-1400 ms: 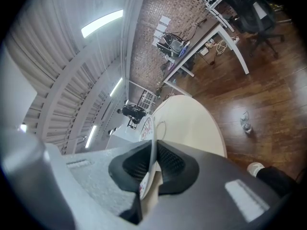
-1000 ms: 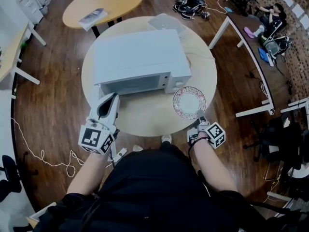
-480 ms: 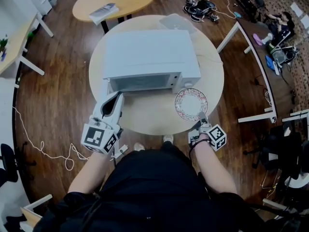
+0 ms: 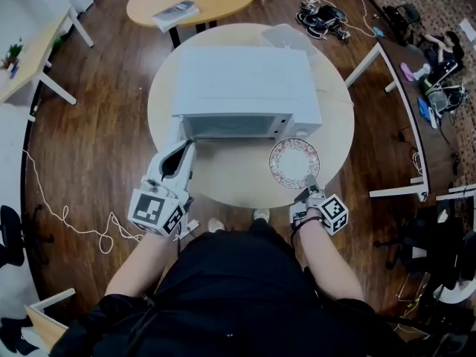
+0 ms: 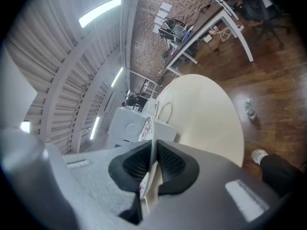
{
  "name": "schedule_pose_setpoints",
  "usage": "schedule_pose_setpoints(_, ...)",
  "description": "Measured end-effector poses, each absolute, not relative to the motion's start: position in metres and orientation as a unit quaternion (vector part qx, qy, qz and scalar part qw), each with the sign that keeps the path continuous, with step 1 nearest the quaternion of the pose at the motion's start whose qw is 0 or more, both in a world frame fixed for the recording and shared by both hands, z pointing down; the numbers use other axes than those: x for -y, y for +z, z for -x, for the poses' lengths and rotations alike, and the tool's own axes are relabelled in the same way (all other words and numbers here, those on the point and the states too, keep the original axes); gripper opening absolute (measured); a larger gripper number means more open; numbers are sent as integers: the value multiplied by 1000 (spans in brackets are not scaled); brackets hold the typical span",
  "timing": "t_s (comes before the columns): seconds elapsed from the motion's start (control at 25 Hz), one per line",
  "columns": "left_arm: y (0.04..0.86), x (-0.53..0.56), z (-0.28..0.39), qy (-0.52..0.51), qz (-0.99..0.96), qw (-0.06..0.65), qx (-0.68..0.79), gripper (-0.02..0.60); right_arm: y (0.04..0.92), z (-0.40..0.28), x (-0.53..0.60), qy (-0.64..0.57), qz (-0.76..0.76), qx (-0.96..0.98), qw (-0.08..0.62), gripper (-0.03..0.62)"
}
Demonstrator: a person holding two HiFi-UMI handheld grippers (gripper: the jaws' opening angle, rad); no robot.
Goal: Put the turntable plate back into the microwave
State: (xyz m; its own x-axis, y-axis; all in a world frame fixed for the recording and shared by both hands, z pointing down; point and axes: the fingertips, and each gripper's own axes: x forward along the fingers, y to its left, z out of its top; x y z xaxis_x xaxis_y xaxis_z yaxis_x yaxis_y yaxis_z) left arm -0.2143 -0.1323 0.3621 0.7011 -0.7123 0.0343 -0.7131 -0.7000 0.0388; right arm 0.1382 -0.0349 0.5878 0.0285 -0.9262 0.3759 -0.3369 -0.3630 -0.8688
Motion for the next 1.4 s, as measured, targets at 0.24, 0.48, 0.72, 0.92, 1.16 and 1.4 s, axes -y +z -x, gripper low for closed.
schedule_pose_setpoints(0.24,360,129,223,7,-918,25,395,3,588,-123,43,-510,642,-497,284,18)
schedule_pose_setpoints(0.48,360,127,230,2,-915,26,403,3,586,-106,54,-516,628,-512,277,18)
schedule_pose_setpoints(0.72,356,126,237,-6,-911,22,412,3,581,-86,64,-522,612,-531,267,18)
schedule_pose_setpoints(0.92,356,124,241,-7,-908,22,418,3,580,-76,72,-528,601,-542,258,18)
schedule_pose_setpoints(1.16,355,121,248,-4,-905,22,426,3,577,-56,85,-535,581,-560,251,18)
schedule_pose_setpoints(1.4,353,112,252,3,-904,18,428,3,574,-37,98,-541,563,-577,242,18)
